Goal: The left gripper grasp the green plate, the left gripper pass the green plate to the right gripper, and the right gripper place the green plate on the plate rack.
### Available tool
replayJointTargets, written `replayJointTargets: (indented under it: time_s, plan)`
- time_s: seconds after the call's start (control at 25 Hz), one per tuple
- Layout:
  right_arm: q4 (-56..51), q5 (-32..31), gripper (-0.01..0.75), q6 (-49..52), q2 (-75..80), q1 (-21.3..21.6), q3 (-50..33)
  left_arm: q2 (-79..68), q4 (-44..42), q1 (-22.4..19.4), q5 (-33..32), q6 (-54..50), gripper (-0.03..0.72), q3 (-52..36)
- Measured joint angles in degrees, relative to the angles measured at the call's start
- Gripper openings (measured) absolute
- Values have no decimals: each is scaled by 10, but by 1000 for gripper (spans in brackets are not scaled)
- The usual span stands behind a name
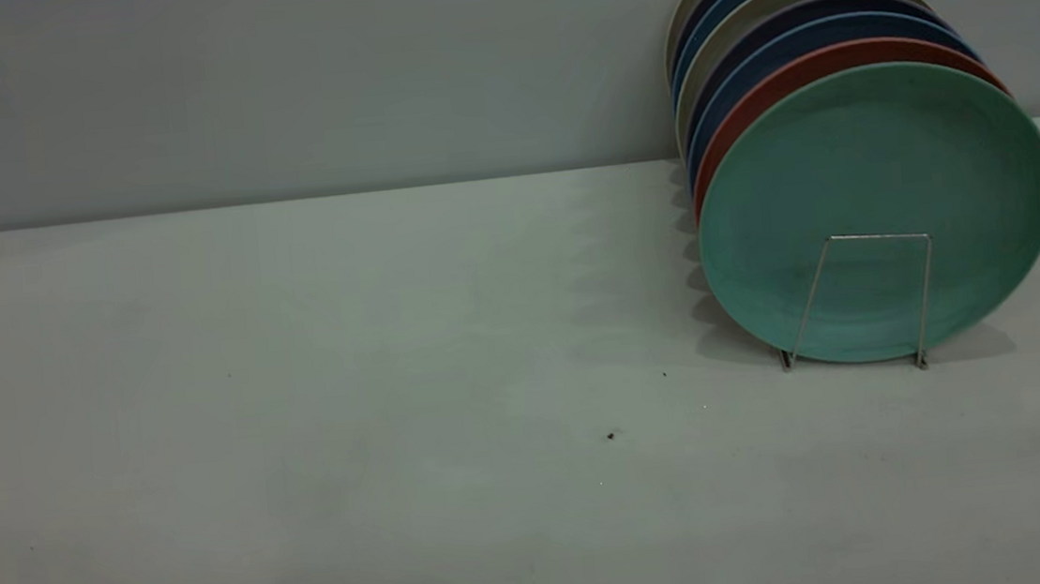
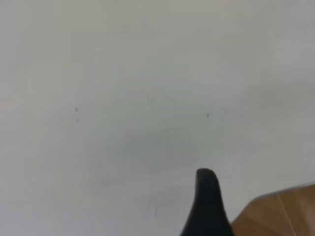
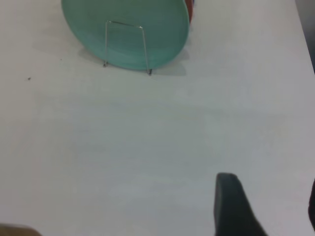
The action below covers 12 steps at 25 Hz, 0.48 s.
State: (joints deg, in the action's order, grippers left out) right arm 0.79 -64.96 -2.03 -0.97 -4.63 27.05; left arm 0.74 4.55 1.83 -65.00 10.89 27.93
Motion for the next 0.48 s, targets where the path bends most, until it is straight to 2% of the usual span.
replayJointTargets:
  time_s: [0.48]
  plan:
    - [0, 0, 388, 0, 0, 0, 0, 5, -1, 0, -3, 0, 591, 0]
